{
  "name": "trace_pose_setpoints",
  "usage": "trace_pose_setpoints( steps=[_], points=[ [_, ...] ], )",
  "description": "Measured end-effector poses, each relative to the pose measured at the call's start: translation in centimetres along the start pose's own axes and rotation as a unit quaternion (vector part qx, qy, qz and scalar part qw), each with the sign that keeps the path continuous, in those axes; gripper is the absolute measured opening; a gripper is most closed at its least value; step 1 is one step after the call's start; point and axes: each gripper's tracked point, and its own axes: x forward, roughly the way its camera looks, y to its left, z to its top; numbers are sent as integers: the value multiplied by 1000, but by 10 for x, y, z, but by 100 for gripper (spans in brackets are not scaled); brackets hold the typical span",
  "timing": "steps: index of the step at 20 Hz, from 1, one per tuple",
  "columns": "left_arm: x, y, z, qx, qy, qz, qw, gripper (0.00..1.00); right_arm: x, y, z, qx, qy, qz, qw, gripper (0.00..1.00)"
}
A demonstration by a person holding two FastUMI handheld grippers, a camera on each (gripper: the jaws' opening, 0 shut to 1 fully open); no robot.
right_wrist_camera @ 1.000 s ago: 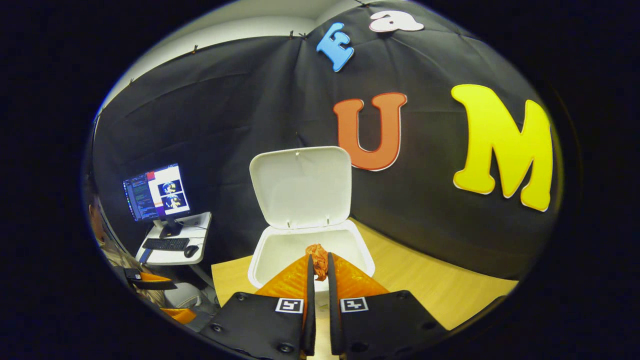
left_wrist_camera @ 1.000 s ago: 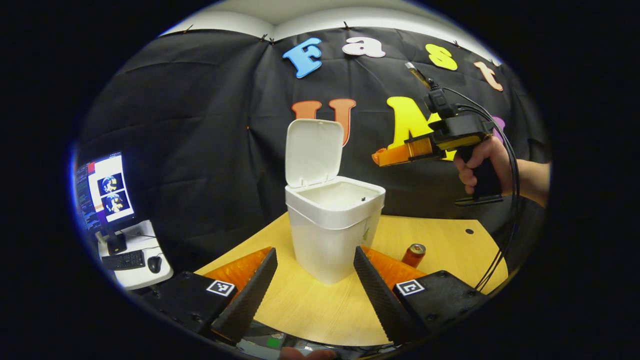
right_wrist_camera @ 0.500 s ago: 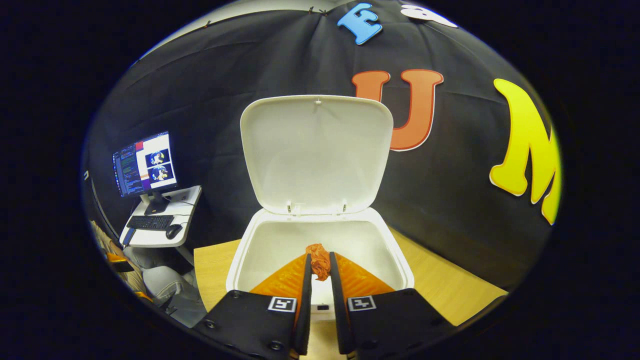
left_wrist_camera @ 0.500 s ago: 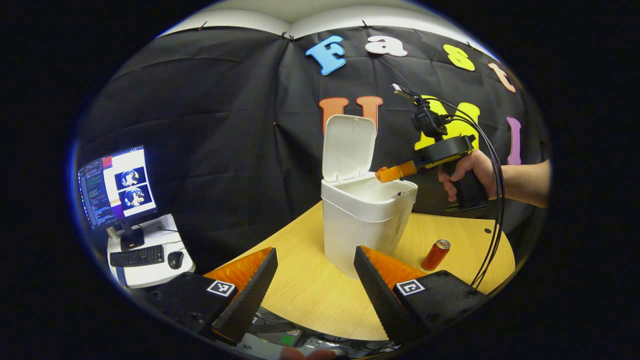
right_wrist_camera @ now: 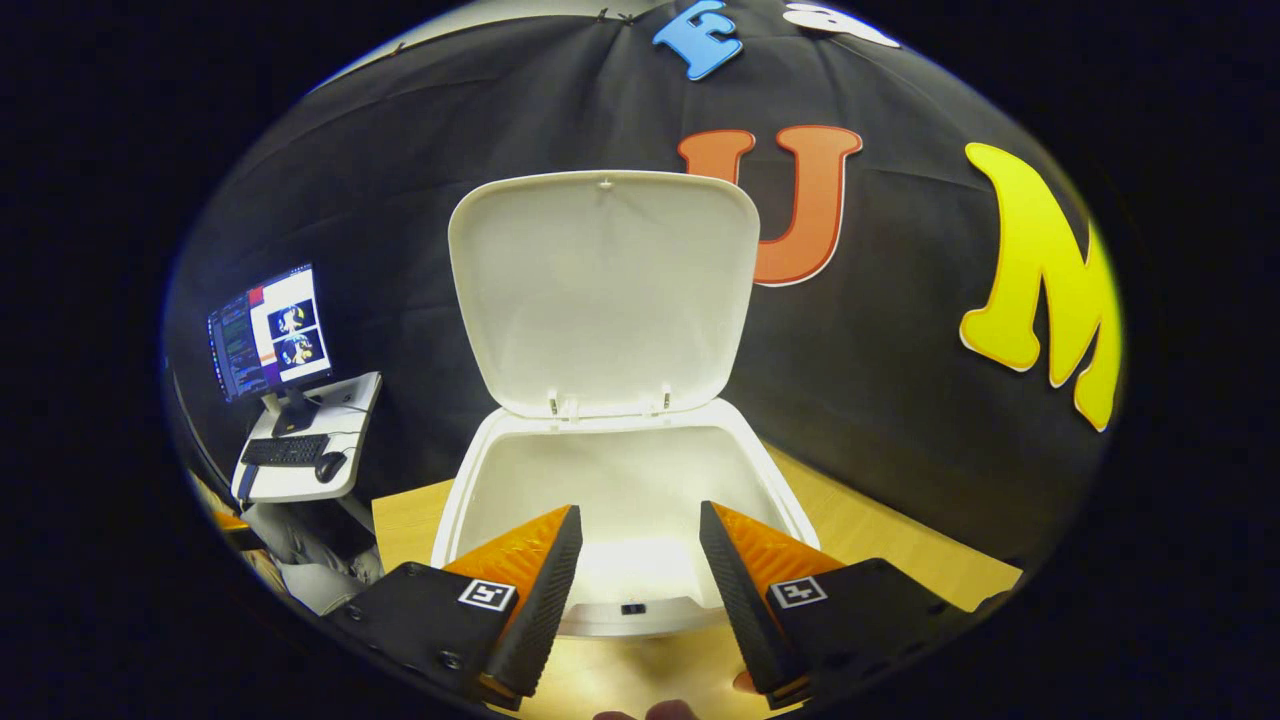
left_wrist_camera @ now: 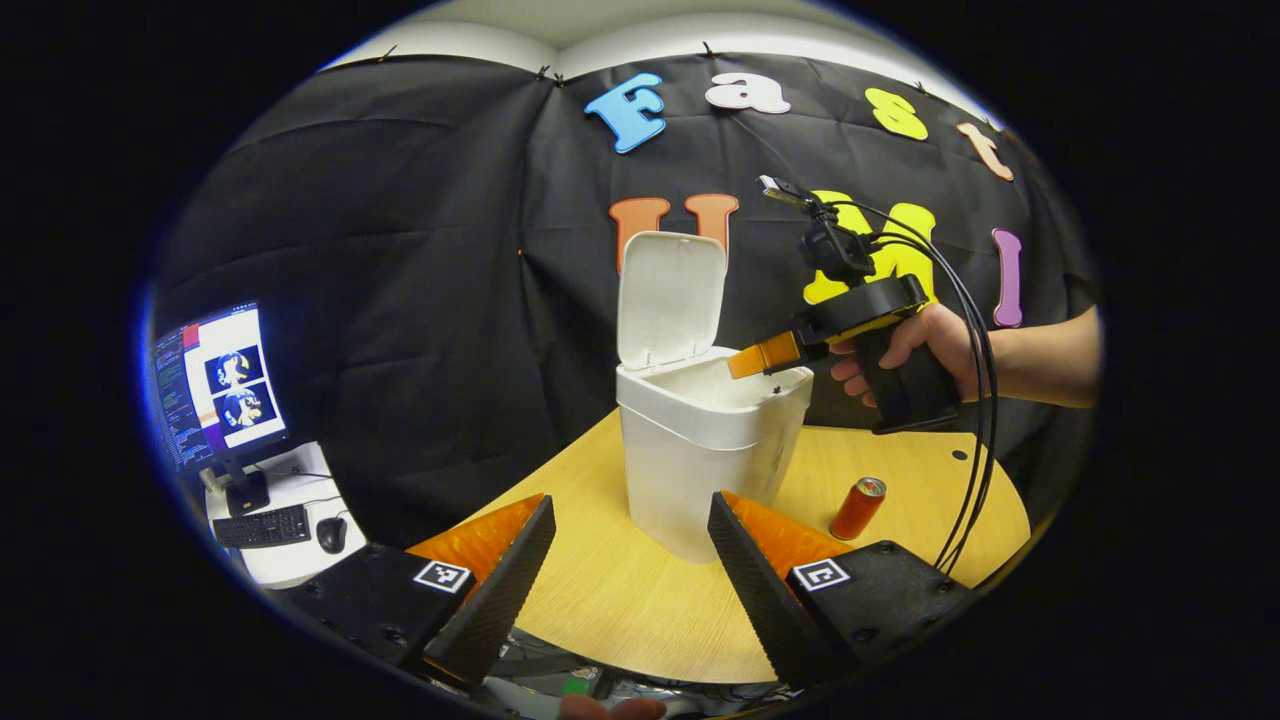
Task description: Press the lid of the desktop garbage bin to open it, pick up the crumpled paper on the desktop and throw it into the bin, then pick up the pop can on the desktop and drop it into the bin, and finally close the garbage bin lid.
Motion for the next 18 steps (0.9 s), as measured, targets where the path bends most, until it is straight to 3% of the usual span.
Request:
trace_pose_setpoints(
  steps=[7,12,18],
  points=[
    [22,-54,4,11,-9,-88,996,100,-92,-35,38,19,-117,-42,992,86],
    [35,-114,-1,34,-10,-169,985,100,-157,-95,6,12,-118,-117,986,89],
    [48,-200,-25,88,-14,-273,958,100,-240,-147,-49,20,-128,-197,972,89]
  ],
)
